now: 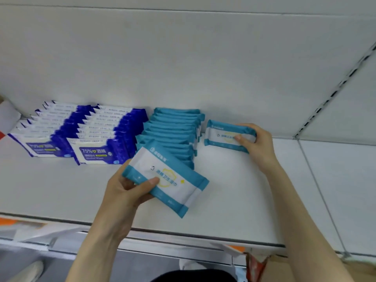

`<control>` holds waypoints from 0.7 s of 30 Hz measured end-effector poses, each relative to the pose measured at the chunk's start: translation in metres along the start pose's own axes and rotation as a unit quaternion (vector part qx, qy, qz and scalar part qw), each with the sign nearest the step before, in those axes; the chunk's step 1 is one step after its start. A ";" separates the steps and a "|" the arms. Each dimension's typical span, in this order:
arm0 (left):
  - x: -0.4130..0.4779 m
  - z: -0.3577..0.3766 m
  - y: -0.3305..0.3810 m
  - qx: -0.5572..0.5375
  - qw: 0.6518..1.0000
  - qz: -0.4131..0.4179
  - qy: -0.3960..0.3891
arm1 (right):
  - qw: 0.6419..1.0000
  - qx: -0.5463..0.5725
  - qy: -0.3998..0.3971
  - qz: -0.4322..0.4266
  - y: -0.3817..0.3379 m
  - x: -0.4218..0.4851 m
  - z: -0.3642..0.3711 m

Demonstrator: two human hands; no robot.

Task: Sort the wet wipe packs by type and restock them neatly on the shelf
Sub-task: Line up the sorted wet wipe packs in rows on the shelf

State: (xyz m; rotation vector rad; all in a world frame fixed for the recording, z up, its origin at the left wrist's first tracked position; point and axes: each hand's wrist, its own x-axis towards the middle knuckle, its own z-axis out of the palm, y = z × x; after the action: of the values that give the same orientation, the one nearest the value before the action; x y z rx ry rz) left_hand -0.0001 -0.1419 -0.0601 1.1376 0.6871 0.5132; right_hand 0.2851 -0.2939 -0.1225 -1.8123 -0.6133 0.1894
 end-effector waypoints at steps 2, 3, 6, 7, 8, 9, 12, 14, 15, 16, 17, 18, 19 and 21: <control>0.004 -0.004 0.005 -0.022 1.000 0.008 0.006 | 0.999 -0.025 0.022 -0.007 0.004 0.010 0.001; 0.006 -0.004 0.007 -0.028 1.000 0.008 0.013 | 0.999 -0.037 0.035 -0.003 0.006 0.016 0.001; 0.010 -0.002 0.008 -0.037 0.999 0.007 0.024 | 0.993 -0.095 0.077 -0.008 0.013 0.028 0.007; 0.010 -0.001 0.007 -0.038 0.999 0.006 0.023 | 0.986 -0.133 0.096 -0.012 0.015 0.031 0.010; 0.010 0.001 0.007 -0.040 0.999 0.005 0.021 | 0.979 -0.166 0.116 -0.010 0.017 0.032 0.014; 0.009 0.003 0.007 -0.042 0.999 0.004 0.019 | 0.974 -0.185 0.133 -0.003 0.018 0.033 0.018; 0.011 0.008 0.009 -0.044 0.999 0.011 0.023 | 0.971 -0.169 0.166 0.014 0.012 0.026 0.021; 0.014 0.013 0.011 -0.045 0.999 0.026 0.015 | 0.969 -0.113 0.217 0.038 -0.003 0.012 0.015; 0.014 0.018 0.012 -0.044 0.998 0.035 0.012 | 0.970 -0.043 0.231 0.066 -0.019 0.000 0.012; 0.015 0.023 0.013 -0.043 0.998 0.043 0.012 | 0.972 0.066 0.203 0.094 -0.038 -0.015 0.009; 0.016 0.030 0.014 -0.041 0.998 0.052 0.013 | 0.966 0.194 0.127 0.111 -0.059 -0.033 0.007; 0.016 0.038 0.014 -0.038 0.997 0.061 0.013 | 0.949 0.286 0.027 0.126 -0.075 -0.051 0.007; 0.016 0.047 0.013 -0.037 0.997 0.070 0.005 | 0.936 0.316 -0.067 0.137 -0.090 -0.067 0.008; 0.016 0.066 0.011 -0.025 0.996 0.086 -0.015 | 0.937 0.293 -0.141 0.127 -0.104 -0.090 0.013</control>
State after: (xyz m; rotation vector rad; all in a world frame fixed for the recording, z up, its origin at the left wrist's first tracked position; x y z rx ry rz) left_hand 0.0585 -0.1697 -0.0370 1.1615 0.5506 0.6549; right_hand 0.1709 -0.3058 -0.0460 -1.2813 -0.4507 0.7397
